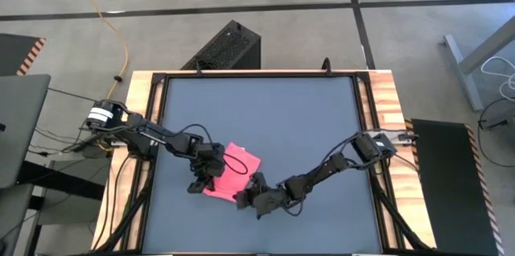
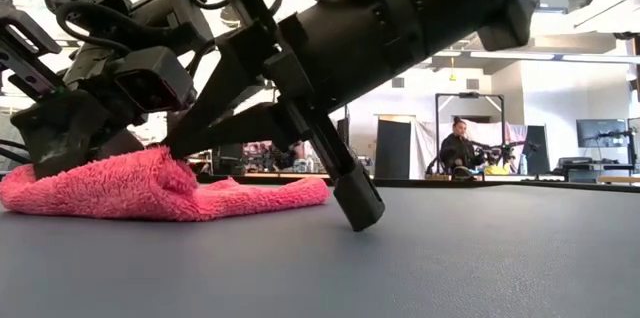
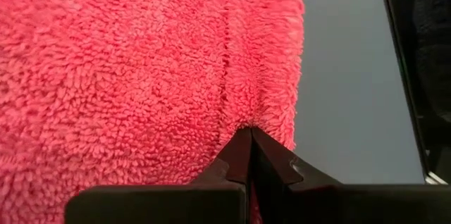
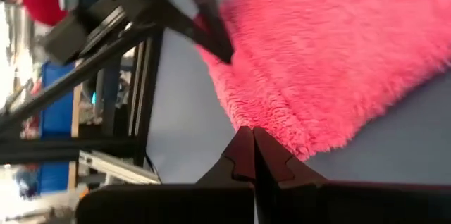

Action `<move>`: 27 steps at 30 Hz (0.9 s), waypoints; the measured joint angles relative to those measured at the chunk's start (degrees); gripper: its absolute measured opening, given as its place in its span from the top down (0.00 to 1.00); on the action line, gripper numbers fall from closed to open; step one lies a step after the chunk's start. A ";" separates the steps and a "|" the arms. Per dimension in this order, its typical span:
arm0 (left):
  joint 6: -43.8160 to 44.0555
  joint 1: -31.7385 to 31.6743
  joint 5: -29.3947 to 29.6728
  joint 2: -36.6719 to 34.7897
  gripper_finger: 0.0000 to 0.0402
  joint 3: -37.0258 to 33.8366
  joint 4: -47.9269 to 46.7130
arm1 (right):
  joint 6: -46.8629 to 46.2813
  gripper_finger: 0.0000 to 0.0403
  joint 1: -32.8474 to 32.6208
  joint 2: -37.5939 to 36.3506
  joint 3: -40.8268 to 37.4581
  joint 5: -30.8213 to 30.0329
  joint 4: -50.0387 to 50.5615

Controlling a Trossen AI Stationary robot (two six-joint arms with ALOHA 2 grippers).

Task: Roll towel
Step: Roll the red microfiber cloth

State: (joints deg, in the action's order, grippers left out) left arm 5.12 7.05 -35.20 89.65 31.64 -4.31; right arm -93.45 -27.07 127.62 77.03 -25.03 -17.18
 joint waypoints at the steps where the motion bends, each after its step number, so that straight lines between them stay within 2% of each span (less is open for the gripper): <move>1: 0.07 0.00 -0.14 0.00 1.00 0.23 -0.37 | -1.49 0.98 0.00 -0.03 0.00 0.44 0.92; 10: 0.19 0.00 -0.62 0.00 1.00 1.83 -2.62 | -7.67 0.98 0.85 0.10 0.09 7.35 7.66; 27: -1.95 -0.22 -3.78 0.00 1.00 2.77 -1.37 | -16.00 0.98 3.52 0.18 -0.16 10.69 10.77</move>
State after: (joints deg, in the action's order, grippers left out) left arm 3.17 6.83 -38.98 89.65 34.41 -5.68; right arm -109.46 -23.55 127.81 76.87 -14.34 -6.41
